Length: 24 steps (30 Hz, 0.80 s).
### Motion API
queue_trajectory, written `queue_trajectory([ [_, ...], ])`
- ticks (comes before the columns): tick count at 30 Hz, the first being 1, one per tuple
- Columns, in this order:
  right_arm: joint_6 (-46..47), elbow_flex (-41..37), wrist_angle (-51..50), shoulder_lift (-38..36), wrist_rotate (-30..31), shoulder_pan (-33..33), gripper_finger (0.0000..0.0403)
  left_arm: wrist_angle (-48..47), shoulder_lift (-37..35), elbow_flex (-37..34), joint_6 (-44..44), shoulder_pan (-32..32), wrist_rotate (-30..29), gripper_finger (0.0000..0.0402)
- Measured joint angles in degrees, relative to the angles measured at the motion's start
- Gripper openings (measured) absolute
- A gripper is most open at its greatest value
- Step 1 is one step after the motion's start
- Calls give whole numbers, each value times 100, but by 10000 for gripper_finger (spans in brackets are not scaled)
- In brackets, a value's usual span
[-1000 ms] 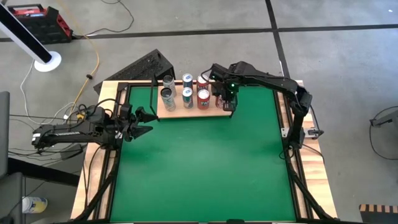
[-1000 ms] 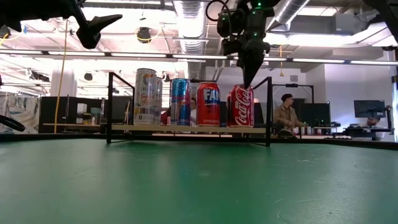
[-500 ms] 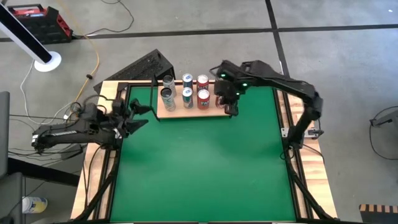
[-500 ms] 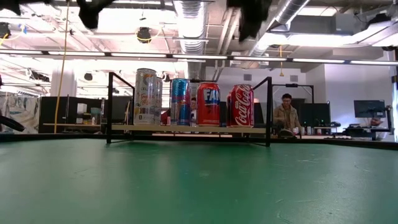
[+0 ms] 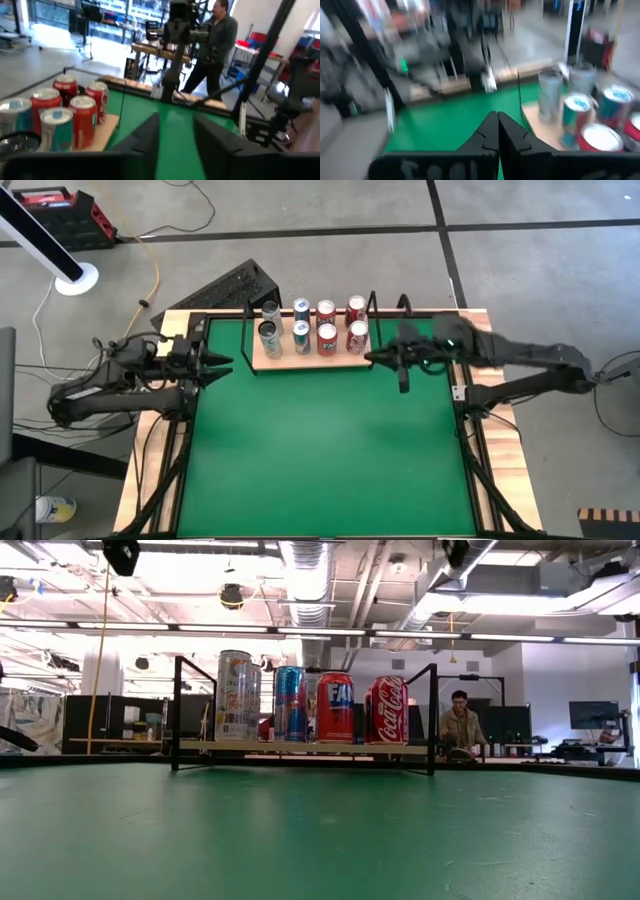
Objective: Place canned beverage on shelf
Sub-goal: Return to Home Position
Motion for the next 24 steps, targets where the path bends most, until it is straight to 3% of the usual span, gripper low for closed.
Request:
queue_trajectory([
  [3, 483, -1340, 1711, -646, 115, 32, 20, -146, -244, -45, 141, 0, 133, 35],
  [5, 713, -1994, 2405, -948, 156, 30, 20, -175, -533, -110, 110, 0, 150, 11],
  [10, 941, -2923, 2598, -1440, 422, 21, 20, 77, -1312, -808, -253, -1, -324, 1],
  [14, 976, -3336, 2610, -1569, 416, -64, 20, 1056, -1744, -1716, -682, 0, -500, 0],
  [19, 1051, -3893, 2844, -1730, 29, -67, 20, 1899, -1917, -2523, -954, -2, -551, 0],
  [24, 1244, -4547, 2941, -2550, -32, -75, 20, 2463, -1924, -3113, -1393, 0, -636, 0],
])
